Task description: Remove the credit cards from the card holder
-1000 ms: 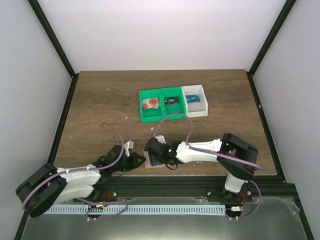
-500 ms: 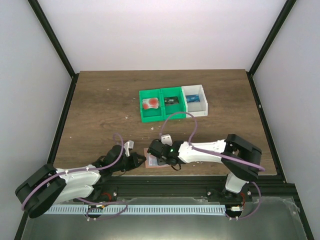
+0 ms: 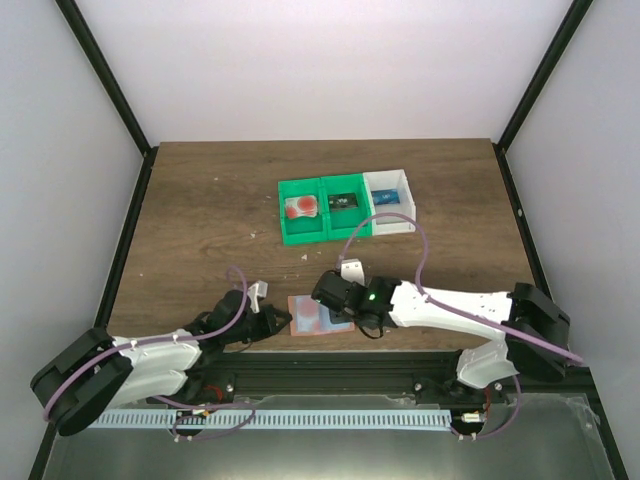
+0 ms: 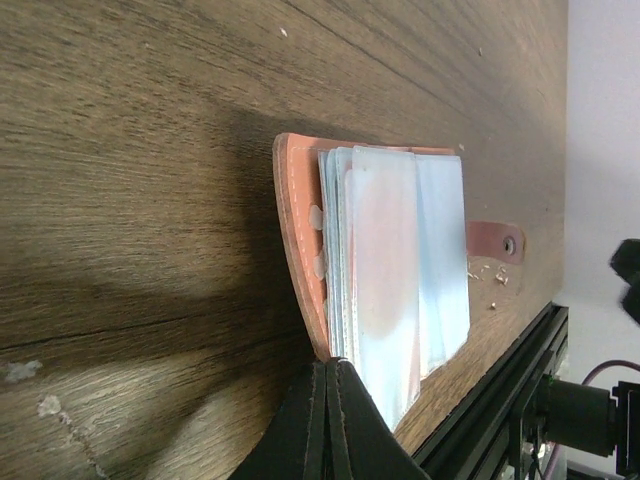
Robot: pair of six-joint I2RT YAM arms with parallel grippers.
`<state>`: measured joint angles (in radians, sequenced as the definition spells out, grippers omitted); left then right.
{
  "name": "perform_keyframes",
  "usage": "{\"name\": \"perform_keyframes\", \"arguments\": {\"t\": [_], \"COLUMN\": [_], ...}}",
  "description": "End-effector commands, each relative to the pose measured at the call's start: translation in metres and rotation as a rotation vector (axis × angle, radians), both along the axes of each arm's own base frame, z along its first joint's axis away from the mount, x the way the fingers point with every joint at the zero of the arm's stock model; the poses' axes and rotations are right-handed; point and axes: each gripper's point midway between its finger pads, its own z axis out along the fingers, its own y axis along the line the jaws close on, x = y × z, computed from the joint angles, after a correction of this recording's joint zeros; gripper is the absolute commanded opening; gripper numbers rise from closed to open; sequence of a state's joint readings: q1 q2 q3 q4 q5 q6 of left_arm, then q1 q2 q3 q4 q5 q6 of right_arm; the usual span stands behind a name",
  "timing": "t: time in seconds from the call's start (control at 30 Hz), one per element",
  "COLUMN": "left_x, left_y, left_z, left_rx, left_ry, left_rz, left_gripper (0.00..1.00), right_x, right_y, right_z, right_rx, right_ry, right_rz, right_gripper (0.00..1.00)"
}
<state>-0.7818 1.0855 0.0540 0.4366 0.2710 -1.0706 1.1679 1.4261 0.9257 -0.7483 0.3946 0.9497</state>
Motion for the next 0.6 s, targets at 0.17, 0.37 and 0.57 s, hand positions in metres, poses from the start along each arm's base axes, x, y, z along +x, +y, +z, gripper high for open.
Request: {"name": "perform_keyframes", "arguments": {"t": [0.17, 0.37, 0.57], "left_x": [0.001, 0.001, 0.001], "left_y": [-0.004, -0.005, -0.006], "left_z": [0.005, 0.005, 0.006], "left_rx": [-0.014, -0.012, -0.016], "left_ry": [-0.014, -0.015, -0.017], "left_rz": [-0.008, -0.01, -0.011], "left_gripper": [0.0, 0.0, 0.0], "right_x": [-0.008, -0.005, -0.009], "right_y": [0.089, 0.097, 0.101], "right_z": [0.023, -0.007, -0.027], "right_rx": [0.356, 0.276, 0.255], "right_ry": [0.012, 0.062, 0.103], "right_rz": [0.232, 0.22, 0.222], "right_gripper": [0.52, 0.62, 0.66]}}
